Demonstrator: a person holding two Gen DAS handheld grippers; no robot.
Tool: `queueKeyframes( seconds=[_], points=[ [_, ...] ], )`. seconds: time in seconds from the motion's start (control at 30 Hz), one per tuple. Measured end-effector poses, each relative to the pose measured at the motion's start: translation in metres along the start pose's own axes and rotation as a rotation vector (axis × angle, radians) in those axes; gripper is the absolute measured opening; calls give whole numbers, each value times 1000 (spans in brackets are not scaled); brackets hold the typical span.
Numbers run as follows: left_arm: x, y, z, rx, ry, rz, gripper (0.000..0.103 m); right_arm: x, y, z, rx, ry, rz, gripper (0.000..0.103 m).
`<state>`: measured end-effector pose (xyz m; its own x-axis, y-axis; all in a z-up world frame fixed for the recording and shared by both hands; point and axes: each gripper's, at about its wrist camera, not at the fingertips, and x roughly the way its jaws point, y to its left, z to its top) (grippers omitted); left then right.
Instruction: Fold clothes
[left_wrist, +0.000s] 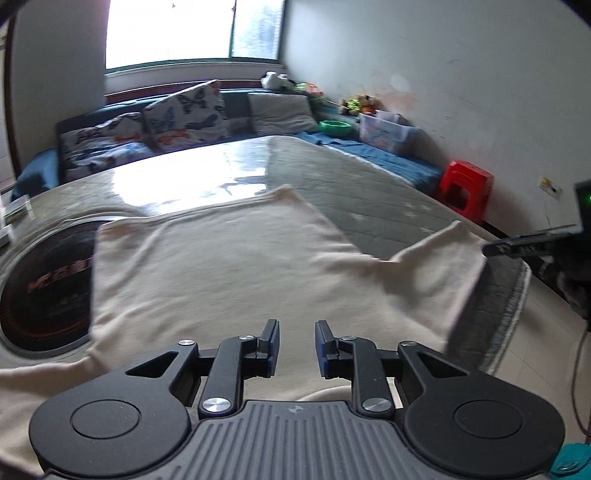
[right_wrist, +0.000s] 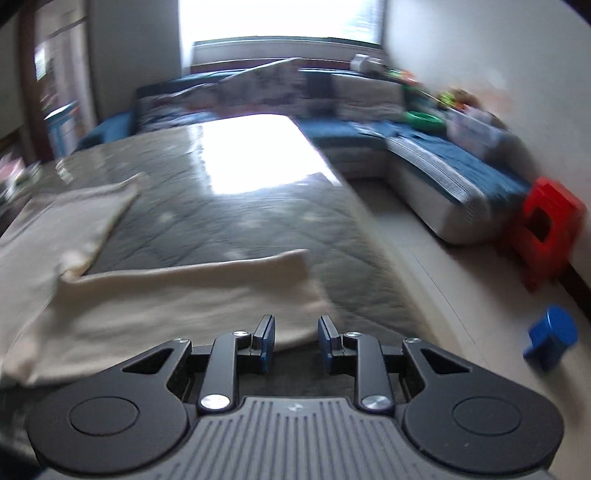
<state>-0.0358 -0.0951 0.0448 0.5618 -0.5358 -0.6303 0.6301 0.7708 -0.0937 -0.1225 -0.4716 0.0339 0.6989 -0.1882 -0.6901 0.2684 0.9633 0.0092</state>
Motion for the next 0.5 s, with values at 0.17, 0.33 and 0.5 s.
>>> queueKeyframes(
  seconds=[0.17,0.33,0.5],
  points=[
    [11,-16,5,35,16,-33,24,7,-17,-1,86,-2,0,25],
    [22,-30,7,62,37,-50,24,13,-15,-3,101,-13,9,22],
    [28,-40,9,90,48,-71,24,-1,-7,7,75,-58,18,8]
  ],
)
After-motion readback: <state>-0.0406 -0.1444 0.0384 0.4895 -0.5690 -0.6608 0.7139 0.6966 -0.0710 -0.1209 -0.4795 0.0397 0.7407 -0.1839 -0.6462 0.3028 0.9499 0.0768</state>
